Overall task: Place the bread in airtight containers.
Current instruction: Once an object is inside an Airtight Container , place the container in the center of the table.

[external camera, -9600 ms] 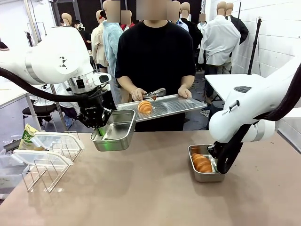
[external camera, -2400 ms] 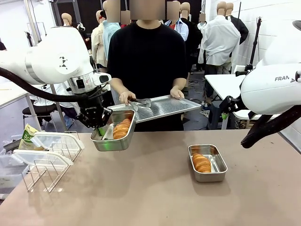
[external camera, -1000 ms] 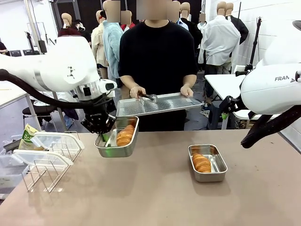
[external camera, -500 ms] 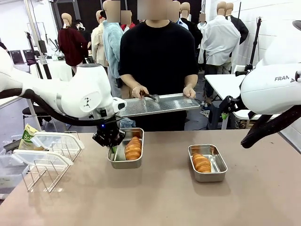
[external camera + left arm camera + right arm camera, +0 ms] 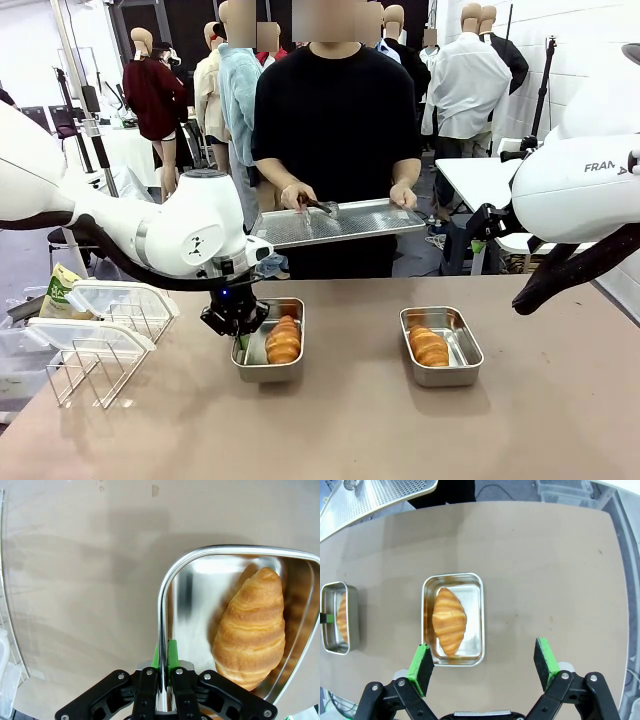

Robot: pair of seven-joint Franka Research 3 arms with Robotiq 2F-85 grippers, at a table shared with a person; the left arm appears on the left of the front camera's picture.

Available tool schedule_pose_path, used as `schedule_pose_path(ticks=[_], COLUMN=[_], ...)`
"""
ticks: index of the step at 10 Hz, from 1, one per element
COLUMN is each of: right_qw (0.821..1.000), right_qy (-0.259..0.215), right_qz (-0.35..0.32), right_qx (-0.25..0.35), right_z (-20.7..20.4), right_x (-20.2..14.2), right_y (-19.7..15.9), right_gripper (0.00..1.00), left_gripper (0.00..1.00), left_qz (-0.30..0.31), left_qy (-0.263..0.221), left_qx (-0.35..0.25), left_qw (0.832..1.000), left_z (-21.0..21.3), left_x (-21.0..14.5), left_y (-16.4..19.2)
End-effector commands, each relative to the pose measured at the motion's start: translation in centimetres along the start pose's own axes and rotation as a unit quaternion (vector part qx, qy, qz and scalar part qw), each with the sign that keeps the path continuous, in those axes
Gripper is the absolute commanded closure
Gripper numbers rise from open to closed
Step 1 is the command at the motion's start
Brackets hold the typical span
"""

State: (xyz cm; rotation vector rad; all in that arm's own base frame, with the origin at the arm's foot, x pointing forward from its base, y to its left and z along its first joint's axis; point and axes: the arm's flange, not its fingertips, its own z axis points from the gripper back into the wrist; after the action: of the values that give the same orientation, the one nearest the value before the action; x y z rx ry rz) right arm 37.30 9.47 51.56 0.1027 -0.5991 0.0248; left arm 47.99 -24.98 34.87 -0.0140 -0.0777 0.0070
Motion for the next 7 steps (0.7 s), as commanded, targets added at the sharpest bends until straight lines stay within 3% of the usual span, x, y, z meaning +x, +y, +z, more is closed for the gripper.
schedule_pose_path(ticks=[1,7], right_qw=[1.000,1.000], right_qy=[-0.002,-0.002], right_qz=[0.000,0.000], right_qx=[0.001,0.001], right_z=[-0.04,-0.04], right_x=[0.03,0.03], right_y=[0.09,0.09], right_gripper=[0.00,0.00], left_gripper=[1.00,1.00], left_qz=[0.024,0.017], left_qy=[-0.004,0.004], left_qx=[-0.008,-0.021], left_qw=[1.000,1.000], left_z=[-0.24,-1.05], left_x=[0.66,1.08], left_y=[-0.26,0.10])
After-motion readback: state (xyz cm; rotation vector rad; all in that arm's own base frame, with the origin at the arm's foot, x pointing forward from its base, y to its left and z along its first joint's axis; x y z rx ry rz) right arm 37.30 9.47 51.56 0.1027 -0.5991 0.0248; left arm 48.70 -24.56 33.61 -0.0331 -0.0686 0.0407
